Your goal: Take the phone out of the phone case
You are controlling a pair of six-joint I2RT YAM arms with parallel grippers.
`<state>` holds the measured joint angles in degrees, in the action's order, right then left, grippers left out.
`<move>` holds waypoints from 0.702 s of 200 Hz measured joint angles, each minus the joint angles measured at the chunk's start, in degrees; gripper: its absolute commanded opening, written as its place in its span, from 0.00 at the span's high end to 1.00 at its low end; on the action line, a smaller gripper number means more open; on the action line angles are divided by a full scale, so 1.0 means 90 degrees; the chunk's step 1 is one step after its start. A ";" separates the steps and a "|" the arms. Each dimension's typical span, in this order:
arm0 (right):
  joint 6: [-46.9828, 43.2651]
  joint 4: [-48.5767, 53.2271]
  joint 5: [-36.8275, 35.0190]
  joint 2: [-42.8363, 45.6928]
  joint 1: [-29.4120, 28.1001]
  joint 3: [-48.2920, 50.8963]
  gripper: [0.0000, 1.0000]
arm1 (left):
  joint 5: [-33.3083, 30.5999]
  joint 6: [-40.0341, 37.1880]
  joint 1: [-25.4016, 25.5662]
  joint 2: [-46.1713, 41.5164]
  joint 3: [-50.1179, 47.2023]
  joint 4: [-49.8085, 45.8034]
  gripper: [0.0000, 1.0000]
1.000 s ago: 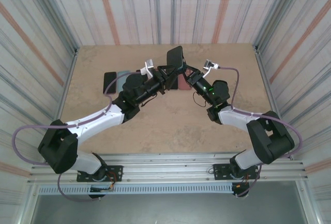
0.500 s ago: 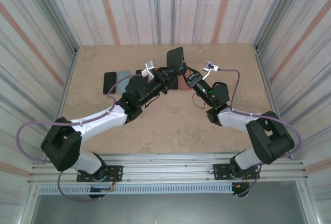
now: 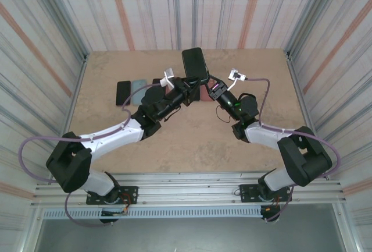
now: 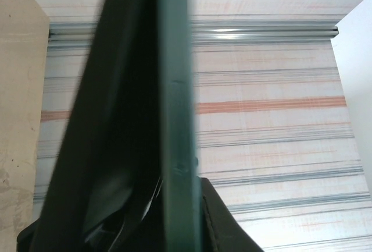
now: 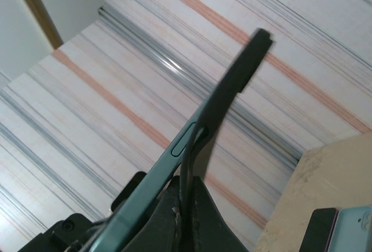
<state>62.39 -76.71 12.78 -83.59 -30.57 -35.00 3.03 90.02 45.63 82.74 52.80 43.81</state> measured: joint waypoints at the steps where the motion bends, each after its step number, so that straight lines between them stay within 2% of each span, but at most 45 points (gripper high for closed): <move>1: 0.0000 -0.0002 -0.0002 0.0000 0.0000 0.0000 1.00 | -0.0002 0.0000 0.0002 0.0000 0.0000 0.0000 0.92; 74: 0.0007 0.0109 -0.0226 -0.0002 -0.0046 0.0000 1.00 | -0.0010 -0.0124 0.0002 -0.0002 0.0036 -0.0085 1.00; 140: -0.0163 0.2006 -0.1018 0.0398 -0.0289 -0.0299 1.00 | -0.0085 -0.0185 -0.0015 0.0029 0.0078 -0.0350 1.00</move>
<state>60.93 -58.65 3.62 -80.01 -33.17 -37.69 2.26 88.36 45.50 83.00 53.49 40.66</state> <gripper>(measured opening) 0.071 0.116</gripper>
